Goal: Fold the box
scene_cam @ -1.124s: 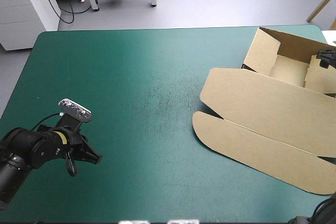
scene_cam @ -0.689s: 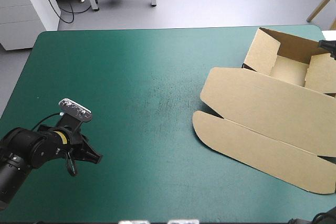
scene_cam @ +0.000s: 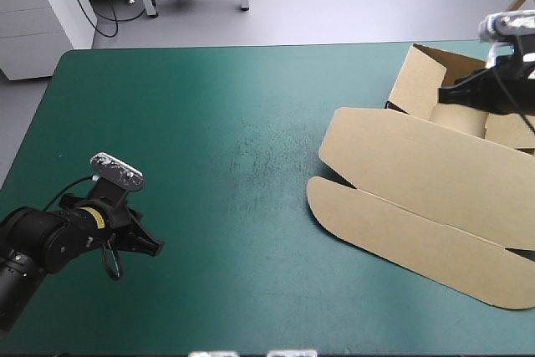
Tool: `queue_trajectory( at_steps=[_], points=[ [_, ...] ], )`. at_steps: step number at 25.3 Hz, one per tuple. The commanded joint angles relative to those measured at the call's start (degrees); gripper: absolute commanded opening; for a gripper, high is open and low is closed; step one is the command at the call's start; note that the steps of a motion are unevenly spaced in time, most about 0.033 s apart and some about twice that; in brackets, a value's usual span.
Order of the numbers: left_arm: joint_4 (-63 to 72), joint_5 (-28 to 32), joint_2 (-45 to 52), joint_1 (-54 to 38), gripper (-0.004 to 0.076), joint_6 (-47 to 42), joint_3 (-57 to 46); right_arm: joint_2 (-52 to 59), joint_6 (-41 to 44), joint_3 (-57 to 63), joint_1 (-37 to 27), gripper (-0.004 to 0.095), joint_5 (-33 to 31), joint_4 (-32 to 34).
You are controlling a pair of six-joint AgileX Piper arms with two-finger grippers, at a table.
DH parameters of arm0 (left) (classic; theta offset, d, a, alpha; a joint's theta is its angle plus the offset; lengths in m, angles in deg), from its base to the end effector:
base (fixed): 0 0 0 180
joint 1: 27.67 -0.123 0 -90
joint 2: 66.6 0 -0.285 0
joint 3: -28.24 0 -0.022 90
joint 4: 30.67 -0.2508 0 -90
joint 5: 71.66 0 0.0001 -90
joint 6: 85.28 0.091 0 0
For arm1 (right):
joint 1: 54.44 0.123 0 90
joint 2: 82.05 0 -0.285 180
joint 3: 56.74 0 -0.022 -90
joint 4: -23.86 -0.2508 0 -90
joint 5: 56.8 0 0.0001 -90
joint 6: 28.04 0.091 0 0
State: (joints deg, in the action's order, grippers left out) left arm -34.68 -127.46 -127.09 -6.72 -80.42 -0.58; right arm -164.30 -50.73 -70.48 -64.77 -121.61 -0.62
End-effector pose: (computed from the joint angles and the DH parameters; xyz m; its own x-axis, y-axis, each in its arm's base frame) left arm 0.1533 -0.0530 0.3215 -0.7191 0.4078 -0.5627 0.4183 0.9006 0.1180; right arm 0.2524 -0.0113 0.4621 -0.6116 -0.0800 -0.7871 -0.2407 0.9665 0.0888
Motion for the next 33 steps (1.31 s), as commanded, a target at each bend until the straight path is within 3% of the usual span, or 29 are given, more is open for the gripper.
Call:
queue_trajectory(
  at_steps=[1,4,9,14,25,33],
  points=[
    [-2.1,3.3,3.1,0.1,-0.0010,0.3,1.4,5.8,1.3,5.3,5.5,-0.0007,3.0,3.5],
    [-4.7,2.4,7.9,0.1,-0.0010,0.3,1.4,13.3,3.8,17.3,10.7,-0.0008,7.1,9.1],
    [-4.3,-4.6,15.9,0.1,-0.0010,1.3,1.3,28.0,4.4,36.2,11.4,-0.0008,9.2,9.0],
    [-4.1,-7.8,22.1,0.1,-0.0010,1.8,-2.1,39.0,4.4,46.0,11.4,-0.0008,9.3,9.0],
    [-4.3,-9.3,30.9,0.1,-0.0010,1.8,-11.5,53.5,4.4,55.4,11.4,-0.0019,10.3,9.0],
    [-4.3,-9.1,33.0,0.1,-0.0010,1.7,-15.8,54.8,5.1,57.6,11.4,-0.0019,9.7,8.8]
  ],
)
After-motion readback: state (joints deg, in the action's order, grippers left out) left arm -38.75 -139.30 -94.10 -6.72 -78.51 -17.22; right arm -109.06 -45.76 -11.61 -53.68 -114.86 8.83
